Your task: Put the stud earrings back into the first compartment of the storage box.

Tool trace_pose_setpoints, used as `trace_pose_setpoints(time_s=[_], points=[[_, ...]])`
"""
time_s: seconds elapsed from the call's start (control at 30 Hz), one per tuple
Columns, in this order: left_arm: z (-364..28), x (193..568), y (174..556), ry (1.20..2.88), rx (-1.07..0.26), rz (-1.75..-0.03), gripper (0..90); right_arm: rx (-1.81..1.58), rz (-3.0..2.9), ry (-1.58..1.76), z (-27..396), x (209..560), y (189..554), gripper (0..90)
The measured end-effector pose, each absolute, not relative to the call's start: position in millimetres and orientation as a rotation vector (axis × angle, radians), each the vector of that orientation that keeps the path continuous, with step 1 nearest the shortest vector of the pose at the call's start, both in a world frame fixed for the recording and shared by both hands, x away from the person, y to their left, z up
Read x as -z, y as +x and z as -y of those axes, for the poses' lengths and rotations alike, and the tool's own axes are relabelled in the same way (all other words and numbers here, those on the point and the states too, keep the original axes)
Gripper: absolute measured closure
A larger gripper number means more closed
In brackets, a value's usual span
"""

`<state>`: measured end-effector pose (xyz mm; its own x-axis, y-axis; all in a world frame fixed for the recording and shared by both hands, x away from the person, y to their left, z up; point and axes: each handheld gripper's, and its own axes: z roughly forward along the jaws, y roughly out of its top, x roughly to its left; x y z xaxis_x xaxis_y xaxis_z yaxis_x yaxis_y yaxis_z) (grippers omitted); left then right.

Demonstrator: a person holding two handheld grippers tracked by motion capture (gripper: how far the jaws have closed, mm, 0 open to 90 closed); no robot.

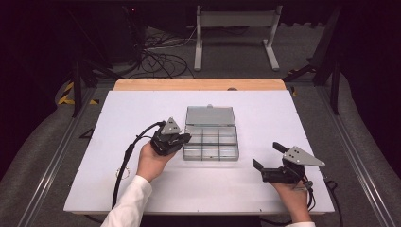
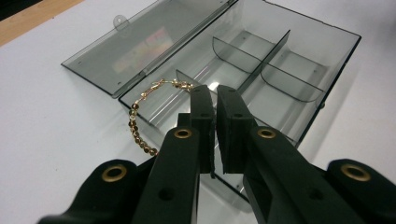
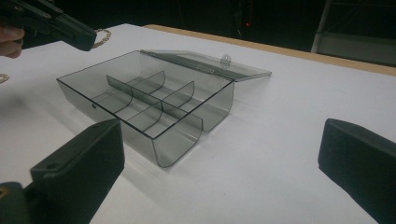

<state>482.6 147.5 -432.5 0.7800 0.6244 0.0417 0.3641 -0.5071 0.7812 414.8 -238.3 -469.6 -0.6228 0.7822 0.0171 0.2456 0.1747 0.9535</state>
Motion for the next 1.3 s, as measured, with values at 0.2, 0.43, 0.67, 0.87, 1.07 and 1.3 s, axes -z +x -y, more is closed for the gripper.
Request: trace_pose_setpoints(time_s=[0.2,0.43,0.67,0.87,1.07,1.3], points=[[-139,437,492,2.162,-0.401,-0.74,86.1,-1.461,-1.97,0.97,239,470,415,1.4],[-133,442,503,2.156,-0.37,-0.759,86.0,-1.456,-1.976,0.966,238,470,415,1.4],[-126,445,511,2.147,-0.349,-0.769,86.0,-1.452,-1.977,0.971,238,470,416,1.7],[-123,450,515,2.151,-0.35,-0.786,85.8,-1.448,-1.978,0.971,238,471,416,1.8],[-121,454,516,2.165,-0.342,-0.785,85.1,-1.449,-1.976,0.978,239,471,415,2.1],[-119,451,512,2.148,-0.416,-0.808,59.9,-1.447,-1.975,0.978,239,471,415,2.1]])
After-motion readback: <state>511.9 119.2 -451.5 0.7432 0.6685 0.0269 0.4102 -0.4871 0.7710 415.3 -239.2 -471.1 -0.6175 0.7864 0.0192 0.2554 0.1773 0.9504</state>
